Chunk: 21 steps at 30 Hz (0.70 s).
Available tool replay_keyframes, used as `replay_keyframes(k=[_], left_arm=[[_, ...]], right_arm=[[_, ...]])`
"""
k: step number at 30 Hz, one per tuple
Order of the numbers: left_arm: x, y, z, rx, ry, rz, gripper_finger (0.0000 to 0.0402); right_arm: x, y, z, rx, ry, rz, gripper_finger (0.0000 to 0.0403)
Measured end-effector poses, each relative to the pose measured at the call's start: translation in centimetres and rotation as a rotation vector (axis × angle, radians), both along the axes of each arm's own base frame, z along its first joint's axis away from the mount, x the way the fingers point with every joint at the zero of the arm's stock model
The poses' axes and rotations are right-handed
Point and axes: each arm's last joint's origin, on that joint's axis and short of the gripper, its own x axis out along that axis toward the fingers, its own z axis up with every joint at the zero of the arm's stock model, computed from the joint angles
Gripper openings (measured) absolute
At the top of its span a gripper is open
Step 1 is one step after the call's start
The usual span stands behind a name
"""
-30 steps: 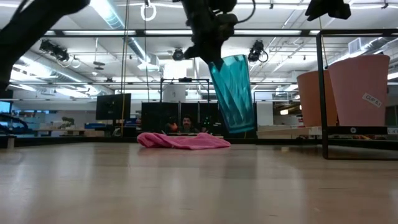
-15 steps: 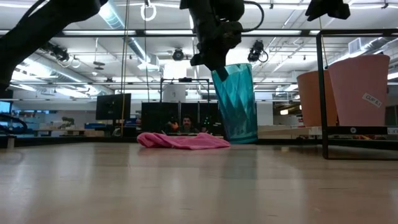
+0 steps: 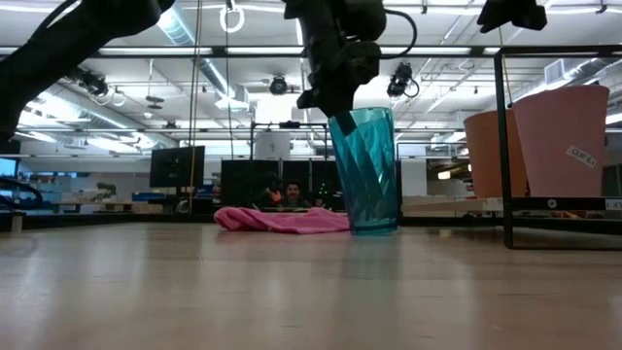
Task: Stack small to large cups/mugs on shelf
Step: Put the blue cup on the shelf
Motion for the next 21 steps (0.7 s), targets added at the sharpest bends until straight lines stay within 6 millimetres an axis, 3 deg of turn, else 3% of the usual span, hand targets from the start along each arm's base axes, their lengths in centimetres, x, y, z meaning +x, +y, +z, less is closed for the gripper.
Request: replay_keyframes(k=[21], left_arm=[[0.18,0.64,0.35,-0.017,-0.048,0.042,0.0082]], right_arm=[[0.01,0.0,0.0,0.004,-0.001,-0.004,0.0089]])
